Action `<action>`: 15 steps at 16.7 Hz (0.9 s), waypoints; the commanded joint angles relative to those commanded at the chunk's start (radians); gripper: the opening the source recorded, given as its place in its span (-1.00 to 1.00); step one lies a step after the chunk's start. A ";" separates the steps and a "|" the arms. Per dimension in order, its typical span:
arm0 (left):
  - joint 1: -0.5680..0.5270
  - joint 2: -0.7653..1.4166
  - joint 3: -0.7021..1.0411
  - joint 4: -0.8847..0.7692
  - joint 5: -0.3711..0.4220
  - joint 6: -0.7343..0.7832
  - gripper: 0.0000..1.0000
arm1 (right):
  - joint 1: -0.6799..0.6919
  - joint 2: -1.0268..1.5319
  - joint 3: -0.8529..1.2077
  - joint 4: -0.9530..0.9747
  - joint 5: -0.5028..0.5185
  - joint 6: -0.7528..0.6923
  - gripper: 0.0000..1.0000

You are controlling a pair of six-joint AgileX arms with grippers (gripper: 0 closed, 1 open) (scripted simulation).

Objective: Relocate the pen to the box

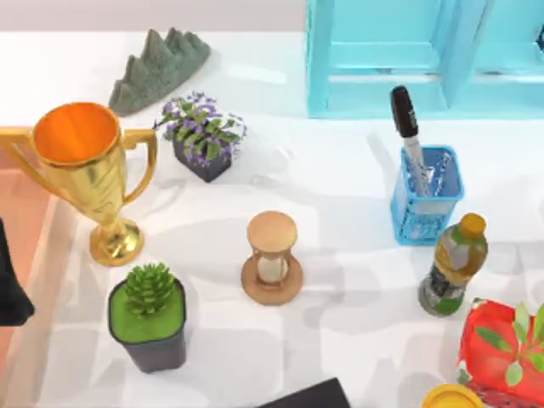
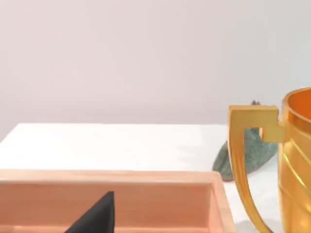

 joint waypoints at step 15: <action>-0.437 0.925 0.537 0.557 -0.109 -0.290 1.00 | 0.000 0.000 0.000 0.000 0.000 0.000 1.00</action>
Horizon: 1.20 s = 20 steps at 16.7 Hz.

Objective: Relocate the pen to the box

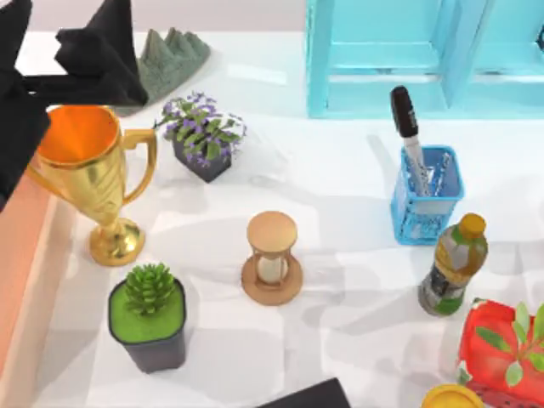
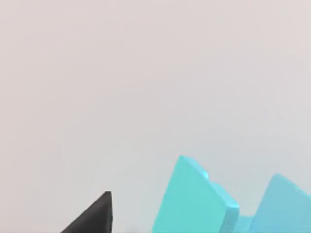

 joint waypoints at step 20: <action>-0.401 1.061 0.343 0.276 0.055 -0.303 1.00 | 0.000 0.000 0.000 0.000 0.000 0.000 1.00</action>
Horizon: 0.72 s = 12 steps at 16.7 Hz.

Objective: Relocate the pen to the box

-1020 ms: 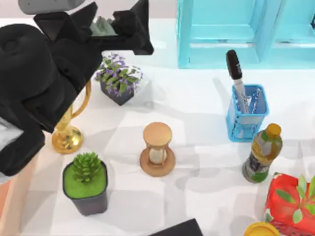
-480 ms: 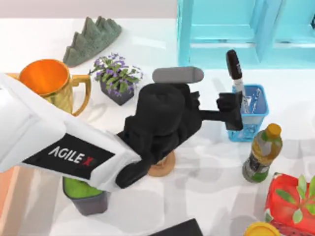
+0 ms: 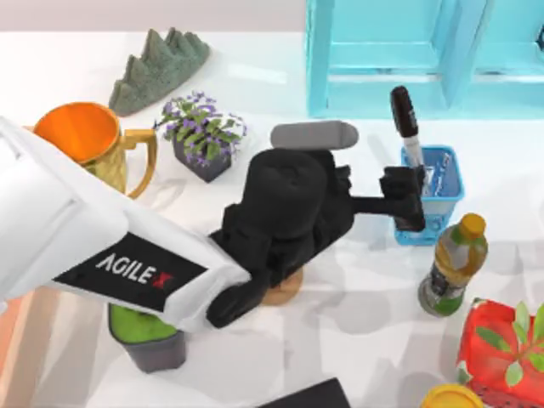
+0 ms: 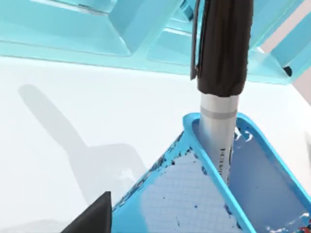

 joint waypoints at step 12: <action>0.007 0.327 0.418 -0.116 0.017 0.000 1.00 | 0.000 0.000 0.000 0.000 0.000 0.000 1.00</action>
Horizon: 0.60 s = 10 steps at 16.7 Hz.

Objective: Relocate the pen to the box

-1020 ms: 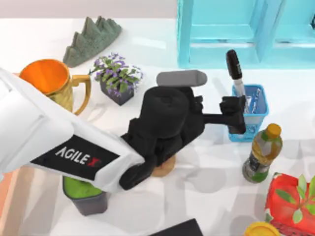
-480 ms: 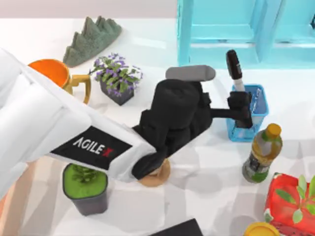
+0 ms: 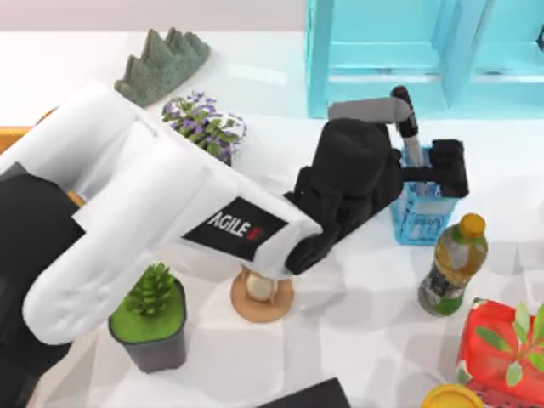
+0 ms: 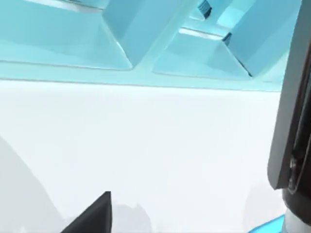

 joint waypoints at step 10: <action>-0.002 0.023 0.026 -0.004 -0.002 -0.001 0.40 | 0.000 0.000 0.000 0.000 0.000 0.000 1.00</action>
